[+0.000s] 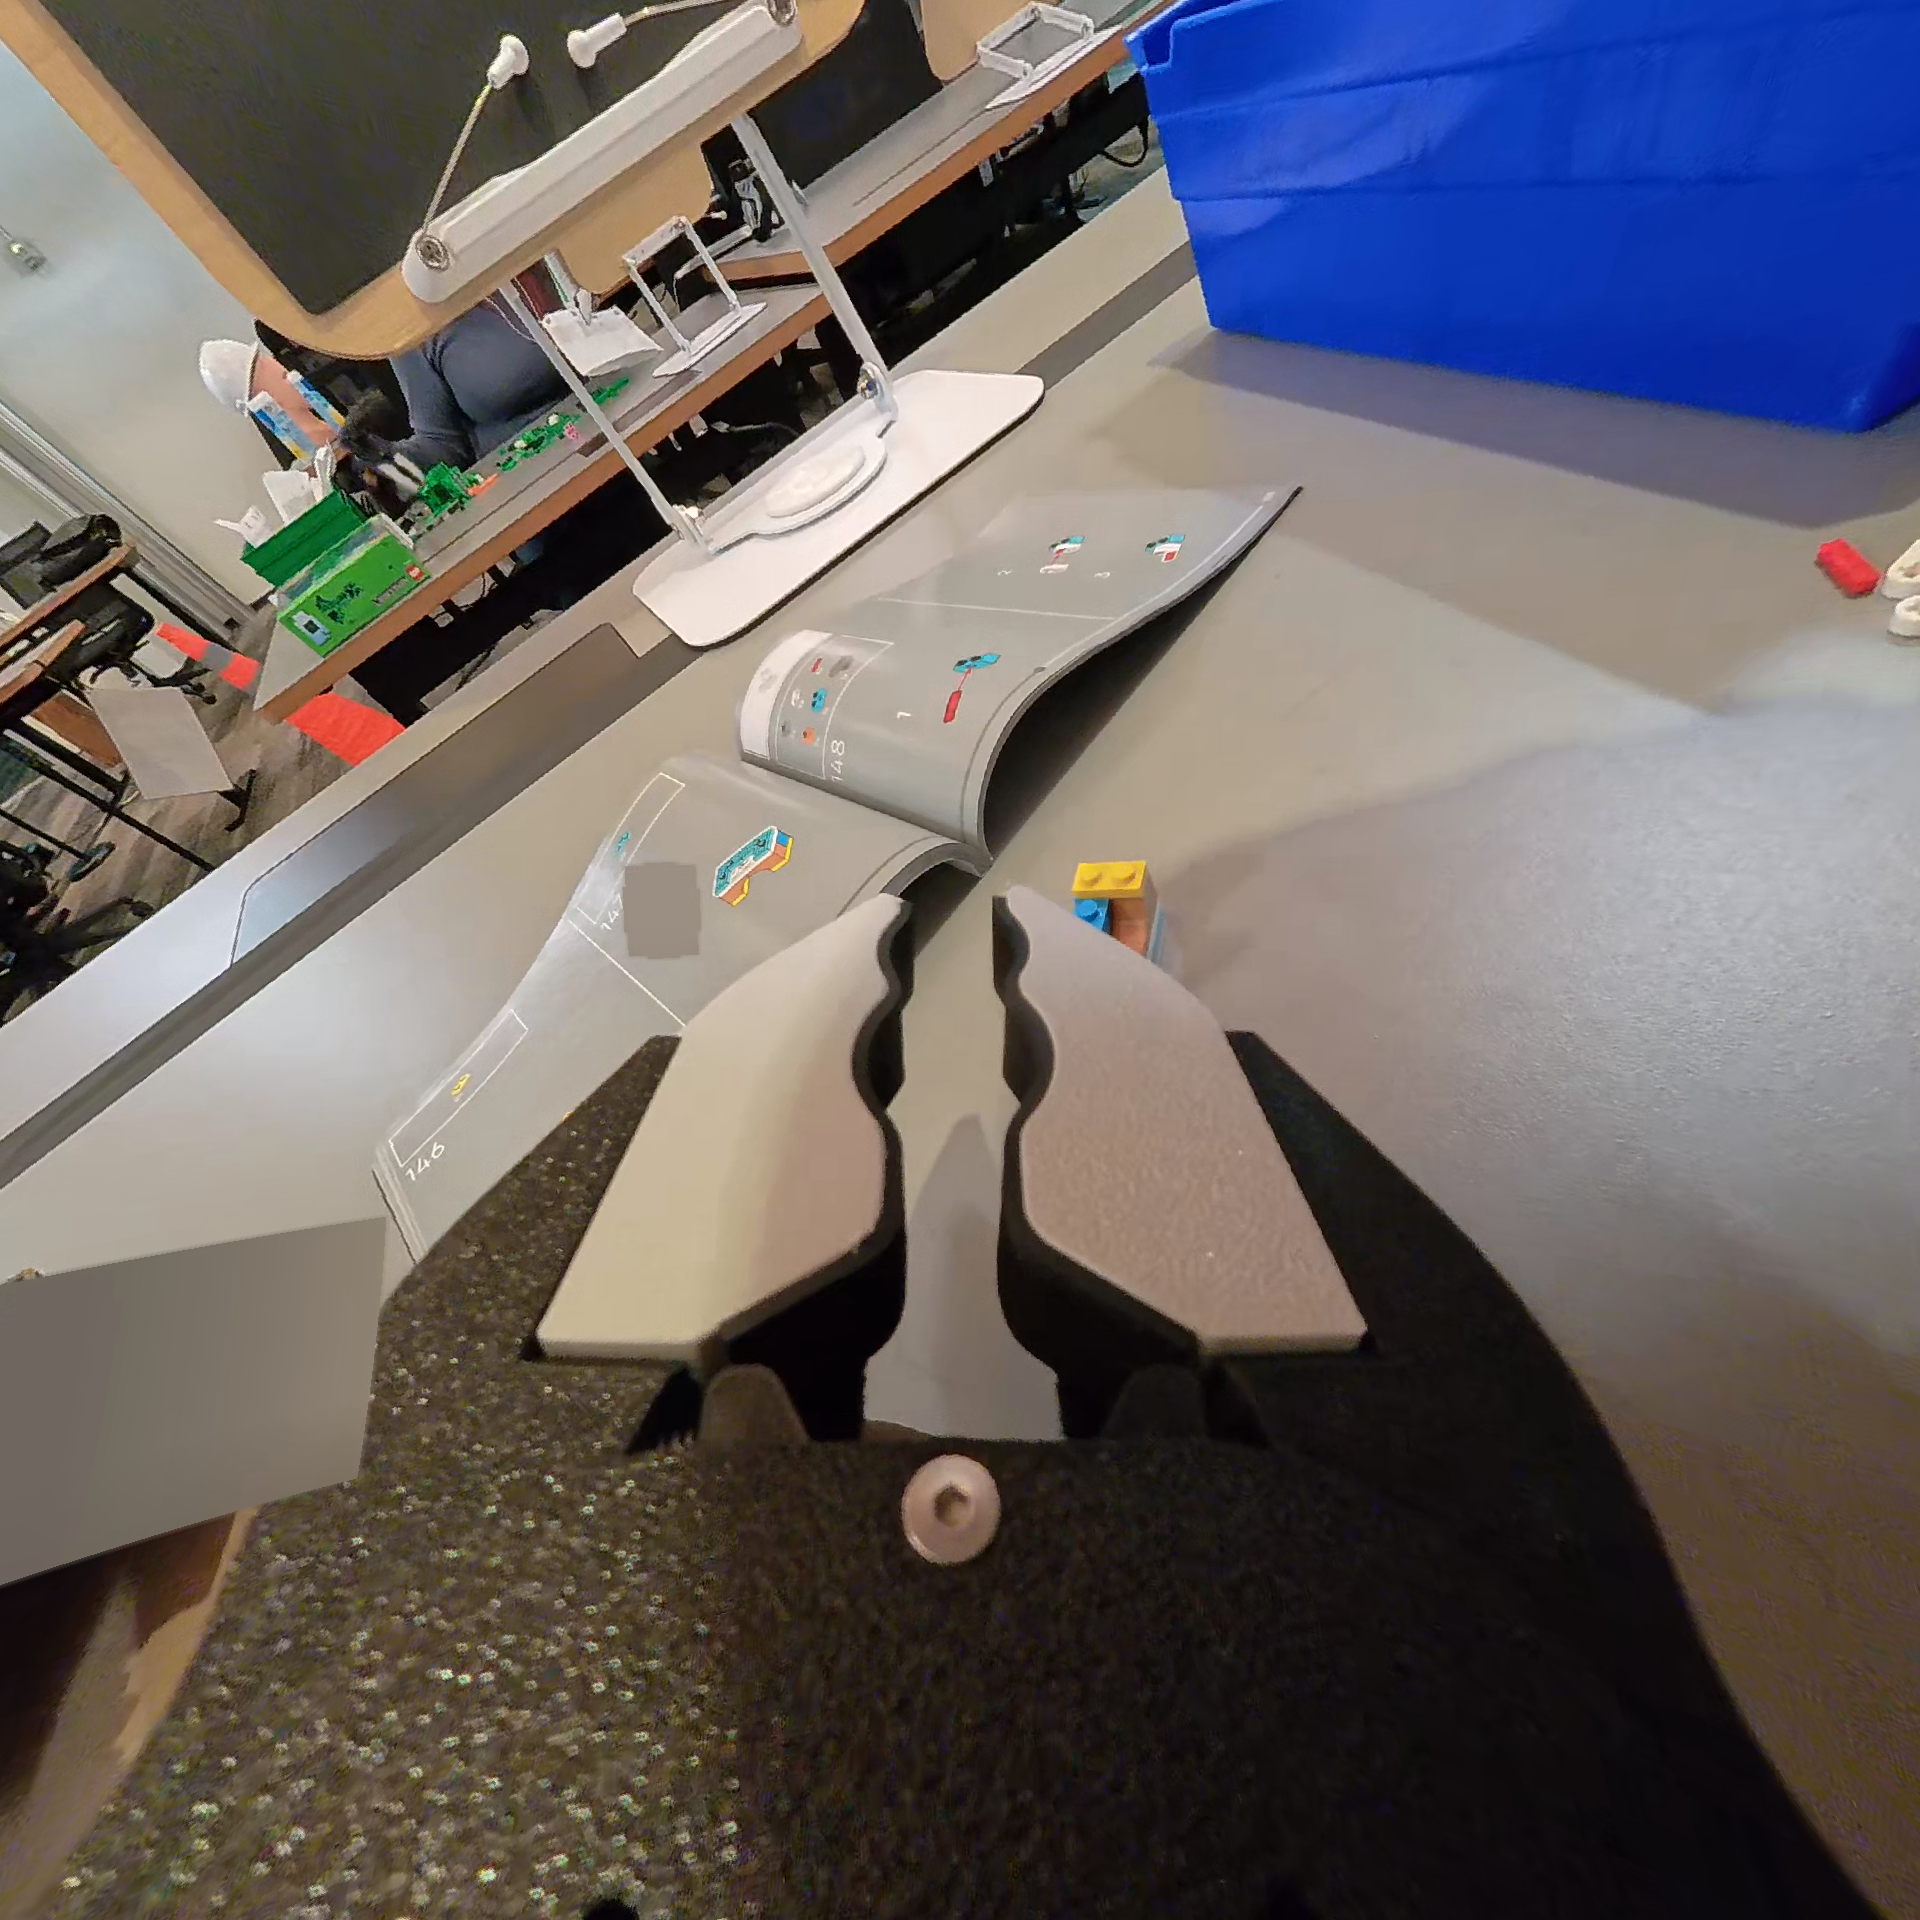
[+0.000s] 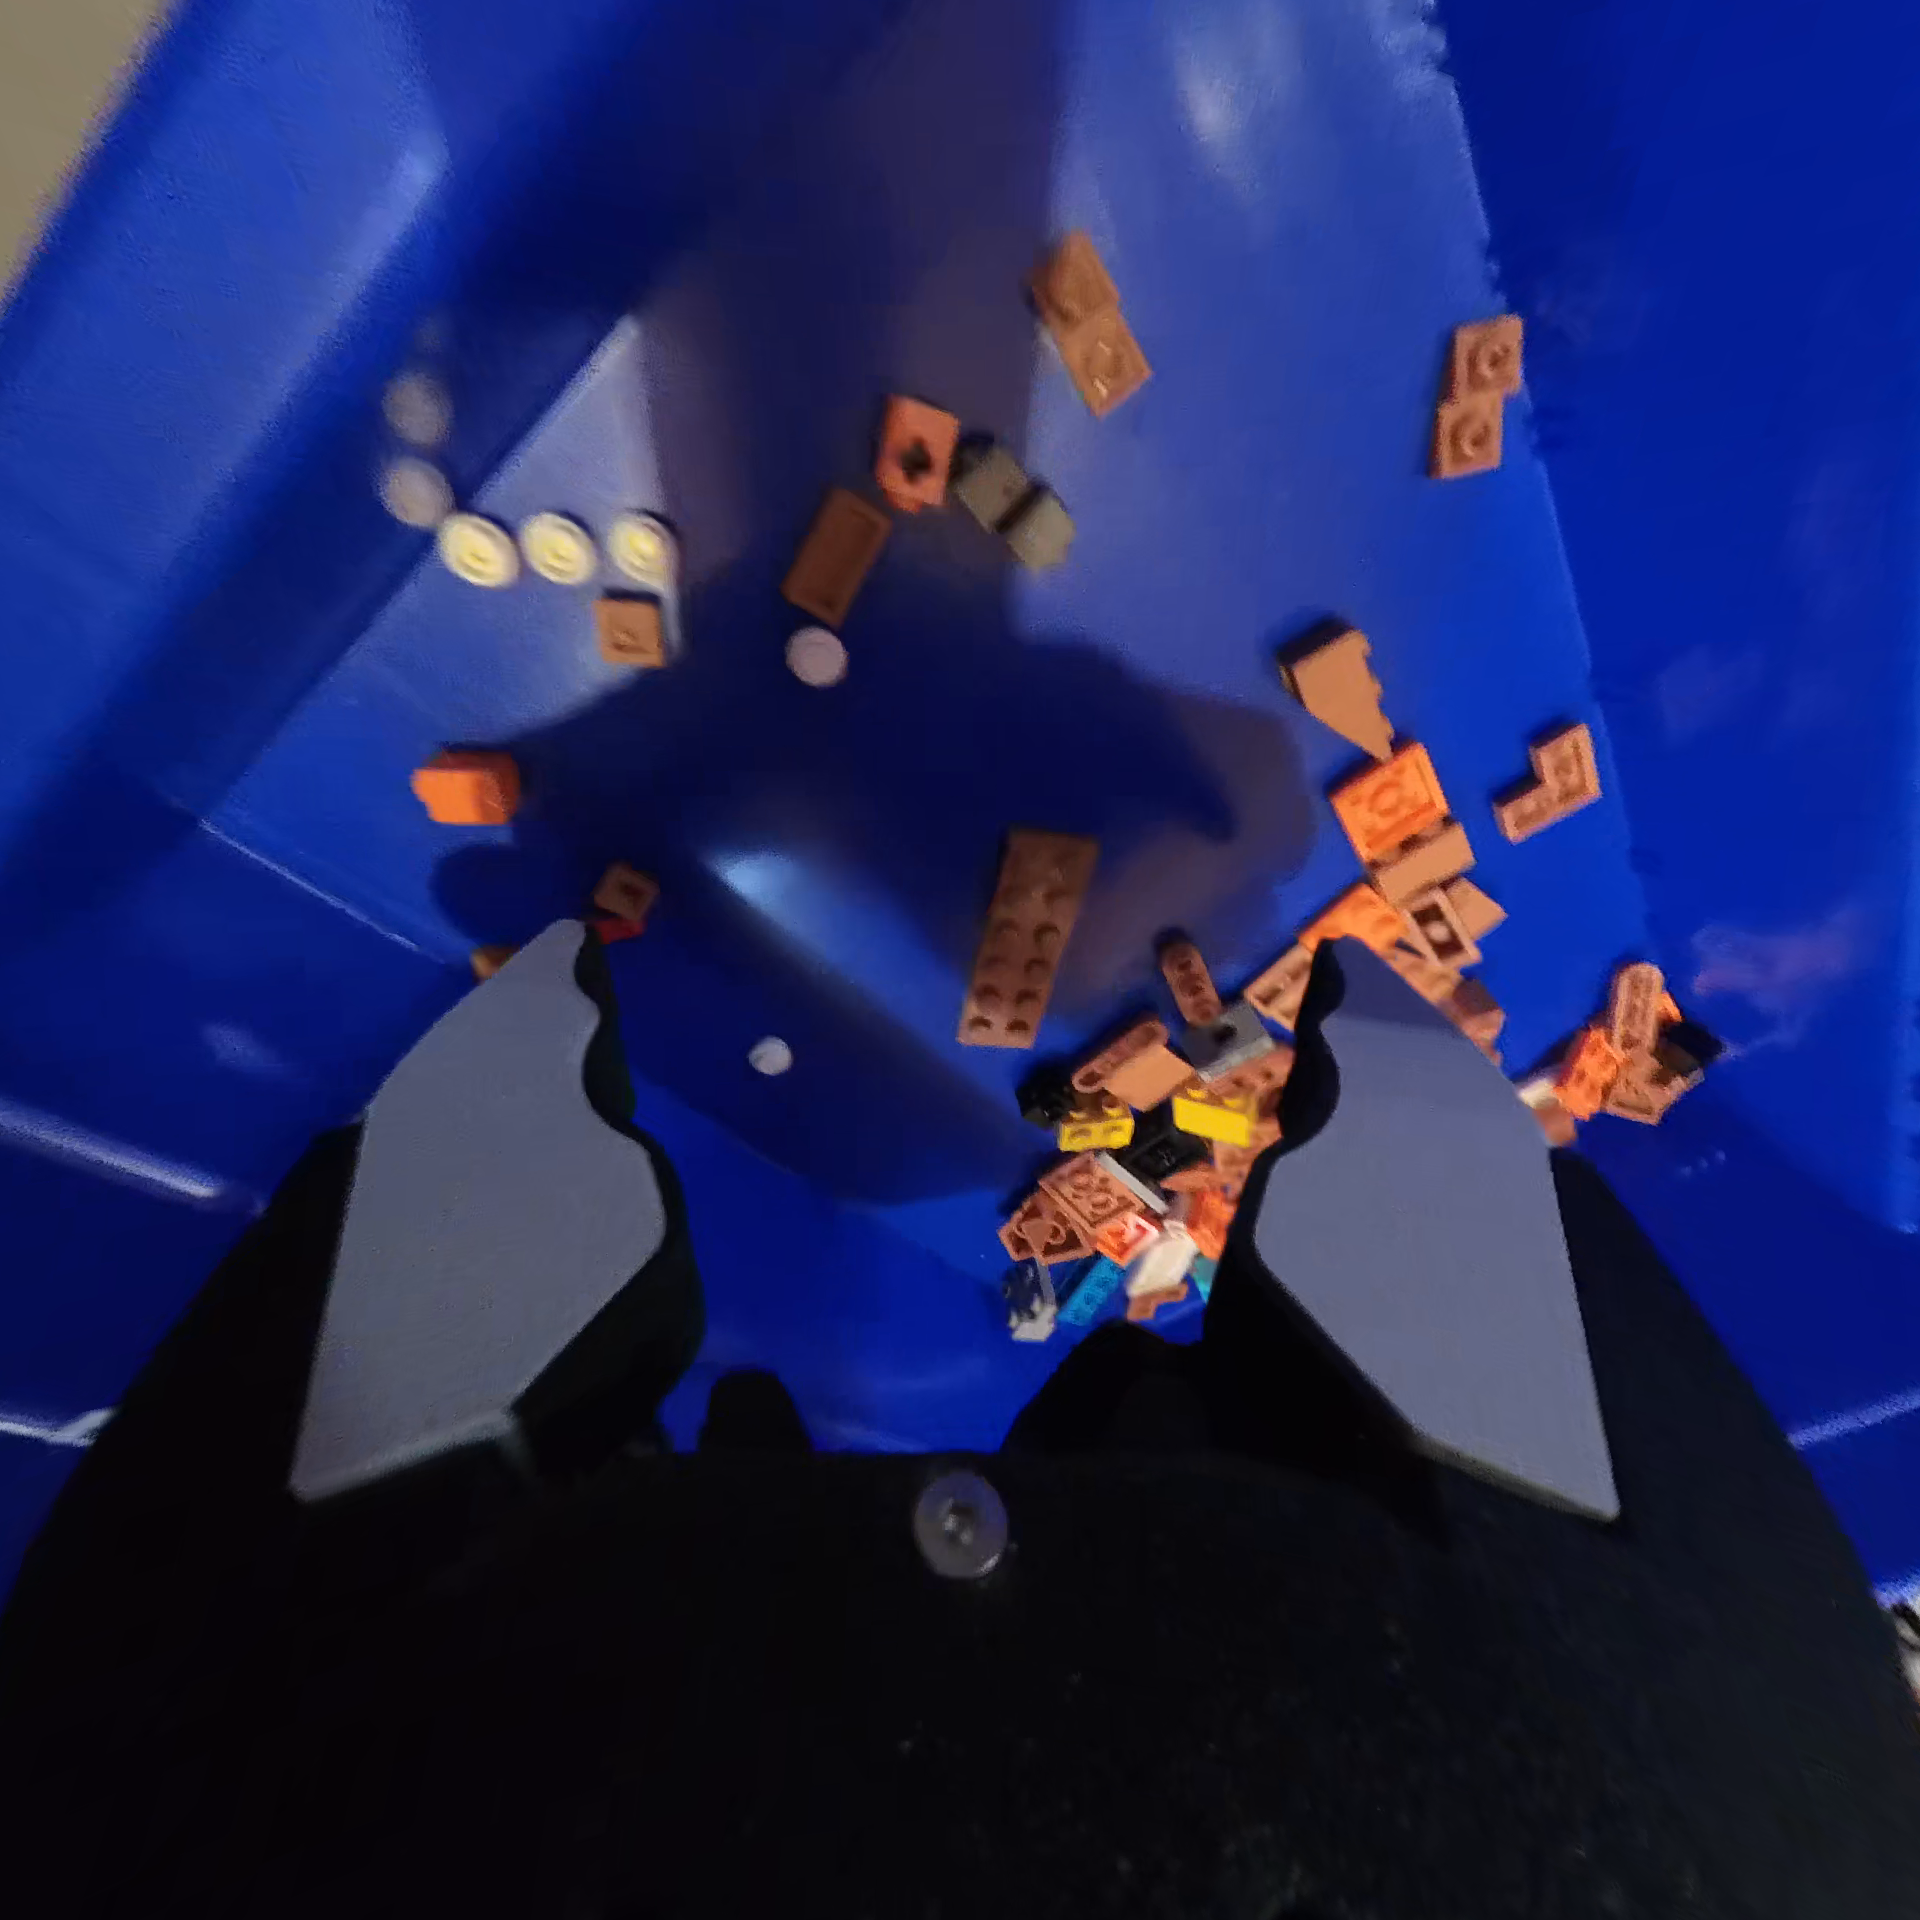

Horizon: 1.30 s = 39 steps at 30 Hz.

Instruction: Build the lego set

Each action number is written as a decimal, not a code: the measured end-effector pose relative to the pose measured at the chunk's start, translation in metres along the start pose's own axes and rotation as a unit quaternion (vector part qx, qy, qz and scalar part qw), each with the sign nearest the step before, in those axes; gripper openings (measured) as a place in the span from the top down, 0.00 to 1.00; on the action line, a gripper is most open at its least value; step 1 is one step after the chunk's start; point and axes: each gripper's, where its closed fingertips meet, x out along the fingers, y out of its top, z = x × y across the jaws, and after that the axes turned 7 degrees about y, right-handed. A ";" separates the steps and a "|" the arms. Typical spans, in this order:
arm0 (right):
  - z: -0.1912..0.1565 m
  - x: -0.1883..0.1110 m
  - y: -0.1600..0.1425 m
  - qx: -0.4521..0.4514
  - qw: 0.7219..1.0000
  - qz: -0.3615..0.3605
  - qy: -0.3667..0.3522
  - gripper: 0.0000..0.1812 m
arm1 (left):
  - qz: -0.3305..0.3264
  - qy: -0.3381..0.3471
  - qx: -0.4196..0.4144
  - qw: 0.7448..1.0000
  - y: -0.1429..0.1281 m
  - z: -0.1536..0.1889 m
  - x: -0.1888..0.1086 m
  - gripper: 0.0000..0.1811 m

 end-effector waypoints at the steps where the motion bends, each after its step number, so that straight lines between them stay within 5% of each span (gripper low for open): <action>1: 0.006 -0.002 -0.005 0.006 1.000 -0.007 -0.016 0.32 | 0.000 0.000 0.000 1.000 0.000 0.000 0.000 0.92; 6: 0.009 -0.015 -0.017 0.059 0.998 -0.007 -0.021 0.36 | 0.000 0.001 -0.003 1.000 0.000 -0.001 -0.001 0.92; 12: -0.016 -0.023 -0.019 0.103 0.992 -0.019 0.064 0.64 | -0.004 0.002 -0.003 1.000 -0.001 -0.001 -0.001 0.93; 18: -0.037 -0.019 -0.011 0.221 0.957 -0.010 0.187 0.80 | -0.006 0.004 -0.009 1.000 -0.001 -0.002 -0.002 0.93; 39: -0.040 0.005 -0.023 0.242 0.954 -0.108 0.139 0.98 | -0.011 0.000 -0.036 0.999 -0.002 -0.005 -0.005 0.93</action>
